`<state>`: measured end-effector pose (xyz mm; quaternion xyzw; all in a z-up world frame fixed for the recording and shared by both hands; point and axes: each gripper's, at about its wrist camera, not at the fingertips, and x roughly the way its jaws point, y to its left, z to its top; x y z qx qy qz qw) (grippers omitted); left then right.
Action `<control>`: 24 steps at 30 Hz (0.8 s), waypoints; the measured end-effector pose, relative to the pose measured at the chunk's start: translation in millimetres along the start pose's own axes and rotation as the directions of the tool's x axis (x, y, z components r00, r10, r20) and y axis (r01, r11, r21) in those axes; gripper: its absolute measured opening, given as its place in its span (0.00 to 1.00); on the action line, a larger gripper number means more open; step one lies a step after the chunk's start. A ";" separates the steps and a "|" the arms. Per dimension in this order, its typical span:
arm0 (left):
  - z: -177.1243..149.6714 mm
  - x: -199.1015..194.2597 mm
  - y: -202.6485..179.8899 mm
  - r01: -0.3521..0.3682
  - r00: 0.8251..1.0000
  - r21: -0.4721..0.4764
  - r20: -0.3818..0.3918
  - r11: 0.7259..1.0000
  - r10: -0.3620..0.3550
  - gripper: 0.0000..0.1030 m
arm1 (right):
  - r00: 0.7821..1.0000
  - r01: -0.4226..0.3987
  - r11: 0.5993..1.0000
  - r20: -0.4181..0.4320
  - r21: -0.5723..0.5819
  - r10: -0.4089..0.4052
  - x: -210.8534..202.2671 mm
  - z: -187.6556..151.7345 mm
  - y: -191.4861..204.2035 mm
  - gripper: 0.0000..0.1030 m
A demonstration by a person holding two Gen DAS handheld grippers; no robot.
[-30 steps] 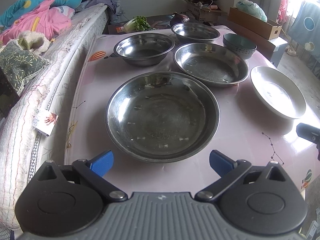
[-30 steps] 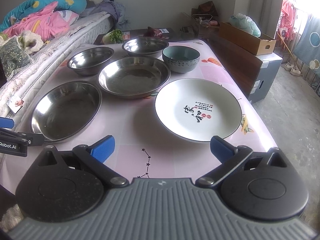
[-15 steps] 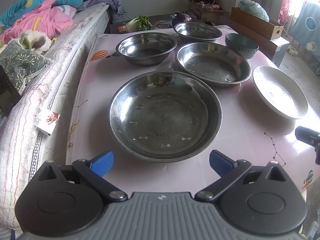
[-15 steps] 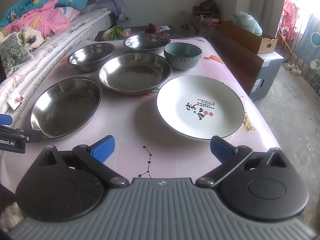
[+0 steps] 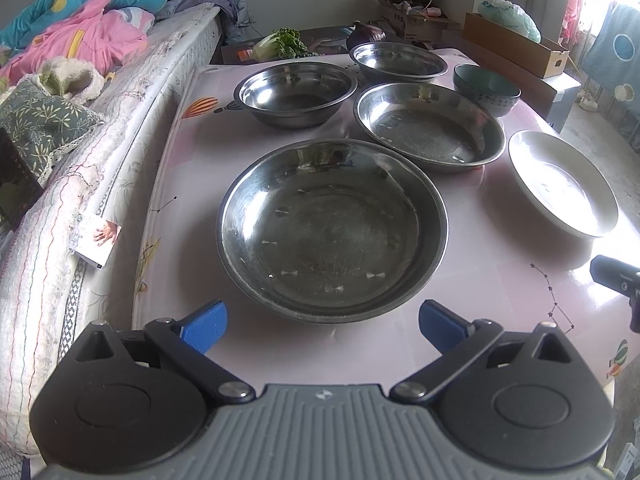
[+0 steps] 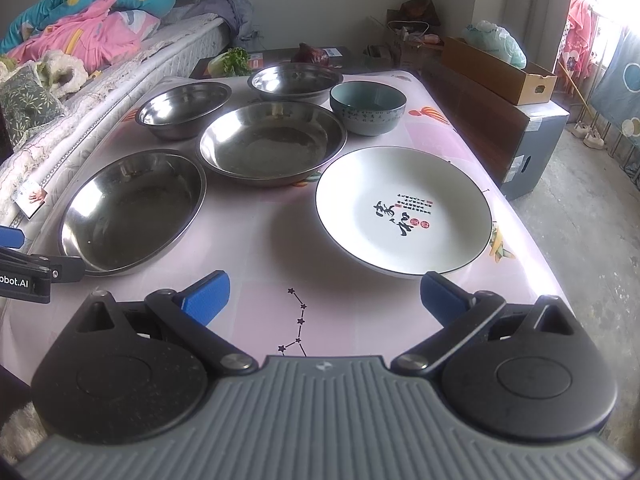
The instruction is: Organize plates and bowls
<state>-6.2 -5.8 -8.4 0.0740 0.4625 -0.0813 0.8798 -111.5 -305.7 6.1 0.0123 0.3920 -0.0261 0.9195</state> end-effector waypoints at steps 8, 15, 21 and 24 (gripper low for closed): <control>-1.3 1.4 1.6 -0.001 1.000 -0.004 -0.003 1.000 0.001 1.00 | 1.000 0.001 1.000 0.000 0.000 -0.001 0.1 0.1 0.1 0.99; 3.2 5.1 4.4 -0.004 1.000 -0.009 -0.009 1.000 0.004 1.00 | 1.000 0.006 1.000 0.001 0.017 -0.006 4.8 2.1 -3.8 0.99; 27.5 11.8 19.6 -0.020 1.000 -0.044 0.009 0.999 0.021 1.00 | 0.999 0.020 0.999 0.026 -0.038 -0.019 8.9 28.1 -1.3 0.99; 43.2 15.7 30.6 -0.040 0.999 -0.069 0.024 0.997 0.042 1.00 | 0.996 0.071 0.993 0.057 -0.097 -0.066 10.9 50.5 6.4 0.99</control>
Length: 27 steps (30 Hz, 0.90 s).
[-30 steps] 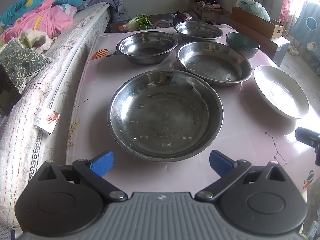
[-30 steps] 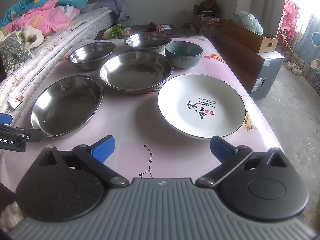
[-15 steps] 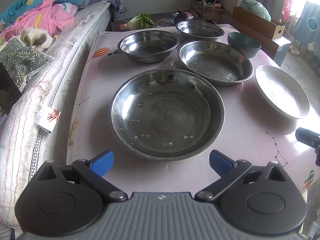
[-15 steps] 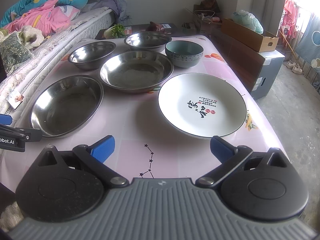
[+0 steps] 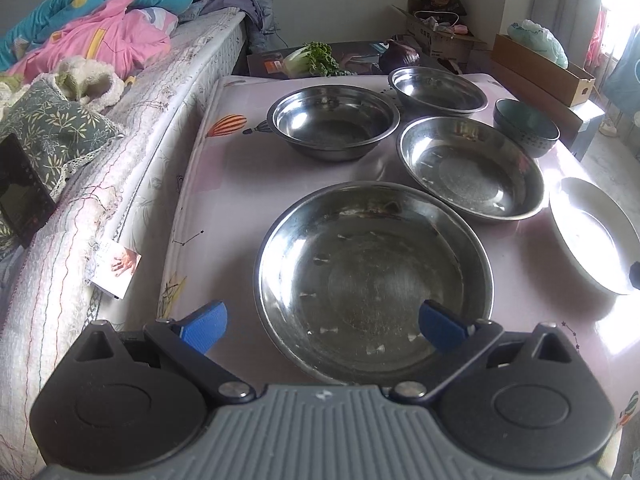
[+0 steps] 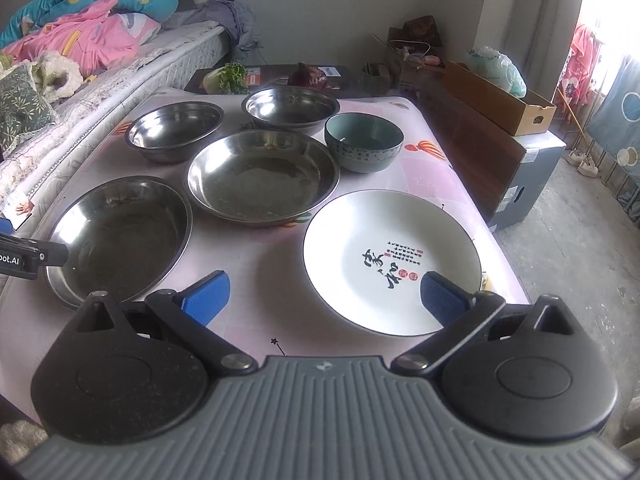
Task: Organize plates and bowls
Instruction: 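Reach both grippers to the rim of a small steel bowl and close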
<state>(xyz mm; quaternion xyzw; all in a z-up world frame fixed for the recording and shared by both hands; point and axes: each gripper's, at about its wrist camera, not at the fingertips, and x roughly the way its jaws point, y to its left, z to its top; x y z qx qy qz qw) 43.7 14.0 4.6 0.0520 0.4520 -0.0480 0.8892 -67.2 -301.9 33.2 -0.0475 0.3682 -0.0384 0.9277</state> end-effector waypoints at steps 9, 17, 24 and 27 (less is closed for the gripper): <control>50.7 16.8 37.8 -0.044 0.997 -0.094 0.055 0.995 0.049 1.00 | 0.977 -0.125 0.988 0.161 -0.091 0.139 11.2 68.6 -0.8 0.99; 90.7 41.9 70.3 0.026 0.993 -0.180 0.121 0.983 -0.004 1.00 | 0.957 -0.193 0.977 0.202 -0.086 0.207 55.4 127.3 16.8 0.99; 117.8 77.0 90.9 0.067 0.984 -0.222 0.173 0.973 -0.028 0.96 | 0.925 -0.357 0.934 0.146 0.021 0.350 124.6 170.9 32.7 0.92; 130.1 93.3 93.5 0.061 0.985 -0.222 0.171 0.973 -0.022 0.95 | 0.918 -0.386 0.921 0.109 0.040 0.380 155.1 182.9 43.5 0.83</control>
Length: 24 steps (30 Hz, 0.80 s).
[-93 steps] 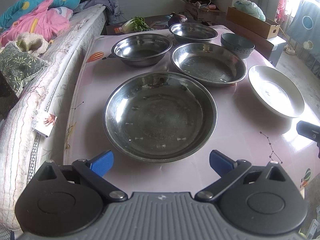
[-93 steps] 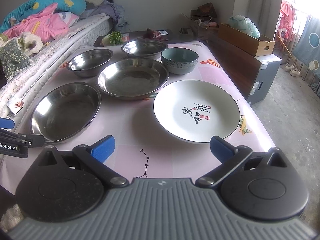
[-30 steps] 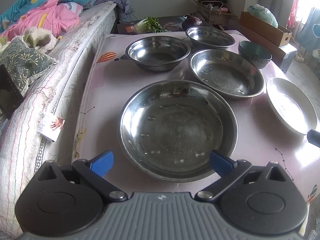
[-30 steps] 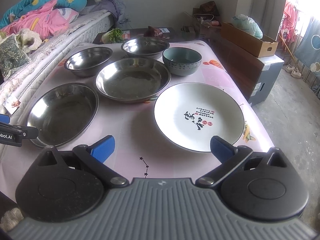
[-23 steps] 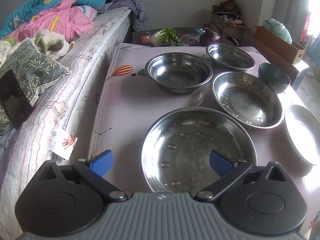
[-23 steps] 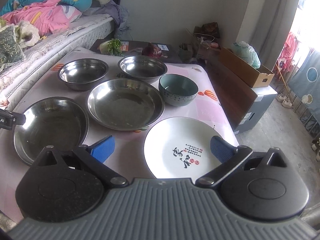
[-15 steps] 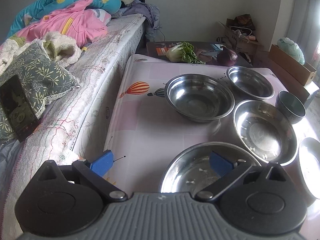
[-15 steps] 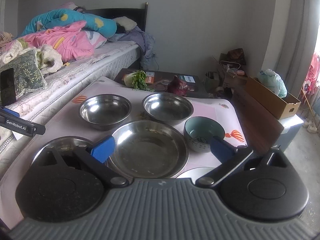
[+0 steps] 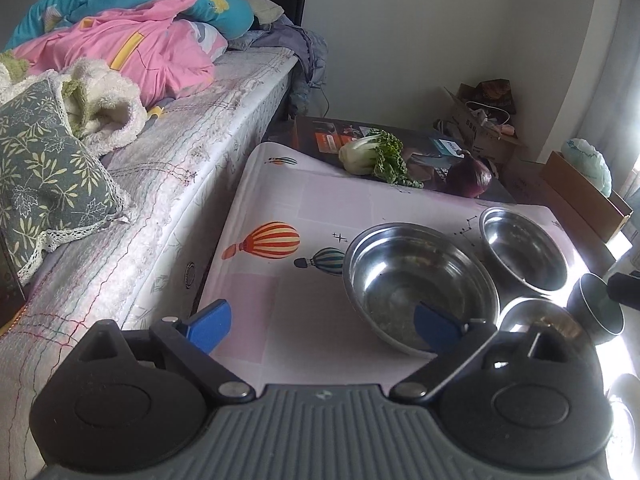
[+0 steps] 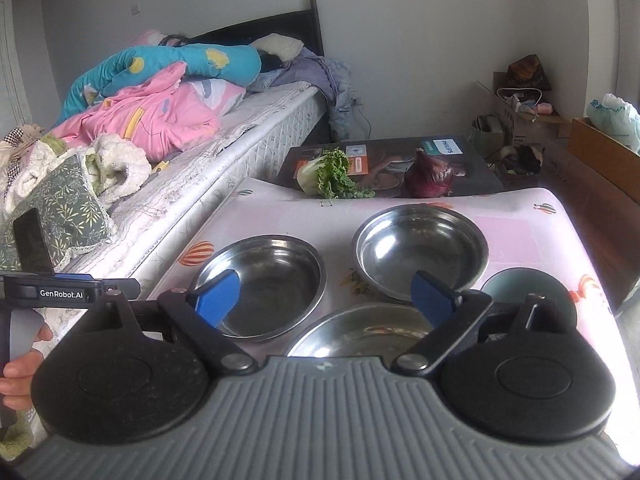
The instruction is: Organize plates and bowls
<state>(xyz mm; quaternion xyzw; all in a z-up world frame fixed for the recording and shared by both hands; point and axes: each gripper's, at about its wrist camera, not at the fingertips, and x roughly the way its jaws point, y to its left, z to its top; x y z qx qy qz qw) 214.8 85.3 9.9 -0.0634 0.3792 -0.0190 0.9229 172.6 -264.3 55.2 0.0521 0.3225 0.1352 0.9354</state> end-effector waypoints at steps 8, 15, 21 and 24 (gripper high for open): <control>15.2 50.4 -13.3 0.014 0.998 0.034 -0.058 0.999 -0.012 0.77 | 0.985 -0.023 0.994 -0.169 0.108 0.041 98.5 5.3 -12.4 0.44; 15.4 82.8 -22.6 -0.001 0.991 0.064 -0.134 0.998 0.010 0.55 | 0.965 -0.013 0.994 -0.258 0.112 0.042 154.6 3.7 -9.9 0.28; 13.4 98.8 -20.8 0.006 0.980 0.039 -0.198 0.999 0.002 0.28 | 0.954 -0.031 0.993 -0.294 0.110 0.062 175.6 2.7 -8.0 0.17; 12.4 99.6 -22.3 0.011 0.978 0.045 -0.209 0.999 -0.001 0.16 | 0.946 -0.057 0.991 -0.310 0.121 0.092 180.1 1.2 -7.3 0.15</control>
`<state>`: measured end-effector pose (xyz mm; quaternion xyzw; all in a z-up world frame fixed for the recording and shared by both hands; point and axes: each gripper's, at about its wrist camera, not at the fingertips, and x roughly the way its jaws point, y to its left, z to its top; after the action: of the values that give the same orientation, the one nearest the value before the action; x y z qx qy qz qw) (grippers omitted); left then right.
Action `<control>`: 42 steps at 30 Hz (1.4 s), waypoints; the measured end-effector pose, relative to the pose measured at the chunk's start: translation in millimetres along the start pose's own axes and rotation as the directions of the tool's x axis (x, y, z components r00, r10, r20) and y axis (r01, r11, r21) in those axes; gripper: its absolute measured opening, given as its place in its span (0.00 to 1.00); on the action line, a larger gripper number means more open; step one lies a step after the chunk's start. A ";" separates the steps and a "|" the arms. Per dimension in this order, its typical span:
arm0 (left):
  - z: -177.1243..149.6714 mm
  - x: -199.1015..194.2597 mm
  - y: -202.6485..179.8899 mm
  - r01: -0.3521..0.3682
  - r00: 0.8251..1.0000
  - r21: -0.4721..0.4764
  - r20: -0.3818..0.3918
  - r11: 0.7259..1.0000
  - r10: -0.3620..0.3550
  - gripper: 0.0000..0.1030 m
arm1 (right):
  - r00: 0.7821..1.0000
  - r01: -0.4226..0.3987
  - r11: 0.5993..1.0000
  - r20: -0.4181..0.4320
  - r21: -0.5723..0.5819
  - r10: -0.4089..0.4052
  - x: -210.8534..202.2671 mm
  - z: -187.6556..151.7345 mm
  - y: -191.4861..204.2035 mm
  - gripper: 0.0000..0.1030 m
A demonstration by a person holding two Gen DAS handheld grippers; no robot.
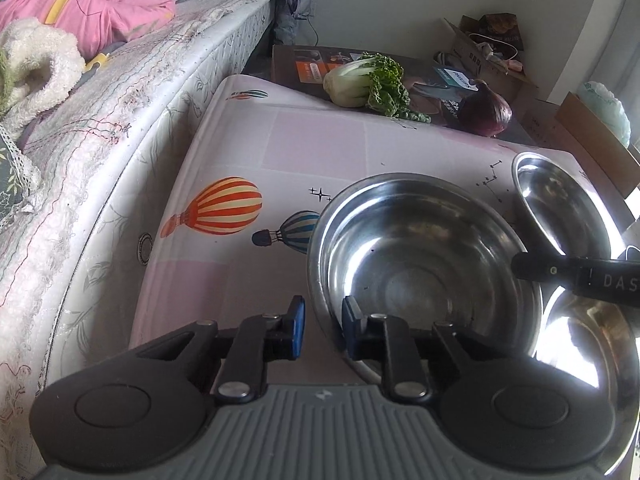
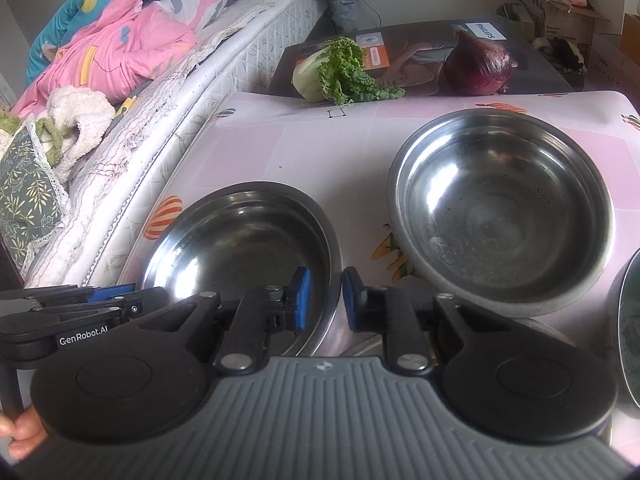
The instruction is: Organize plates and bowls
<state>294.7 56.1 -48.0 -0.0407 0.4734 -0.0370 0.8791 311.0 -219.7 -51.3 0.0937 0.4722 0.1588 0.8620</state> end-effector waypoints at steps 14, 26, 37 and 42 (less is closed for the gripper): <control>-14.0 -11.9 15.8 0.006 1.000 -0.024 -0.014 1.000 -0.007 0.23 | 0.999 -0.040 0.999 -0.038 -0.037 0.038 -3.6 -4.5 3.9 0.15; -9.5 -4.1 17.3 0.008 1.000 -0.039 -0.013 0.999 -0.008 0.18 | 0.997 -0.066 0.998 -0.049 -0.004 0.066 8.0 -1.5 4.9 0.08; -7.6 -1.3 16.2 -0.012 1.000 -0.035 0.000 0.999 0.012 0.18 | 0.995 -0.082 0.997 -0.055 0.018 0.082 11.0 -1.9 3.8 0.08; -7.9 -4.9 16.3 -0.016 1.000 -0.029 0.012 0.999 0.017 0.18 | 0.995 -0.080 0.997 -0.052 0.011 0.080 9.7 -1.4 7.1 0.08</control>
<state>285.8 72.6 -50.0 -0.0498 0.4690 -0.0226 0.8815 313.4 -209.5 -57.5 0.1121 0.4913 0.1936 0.8418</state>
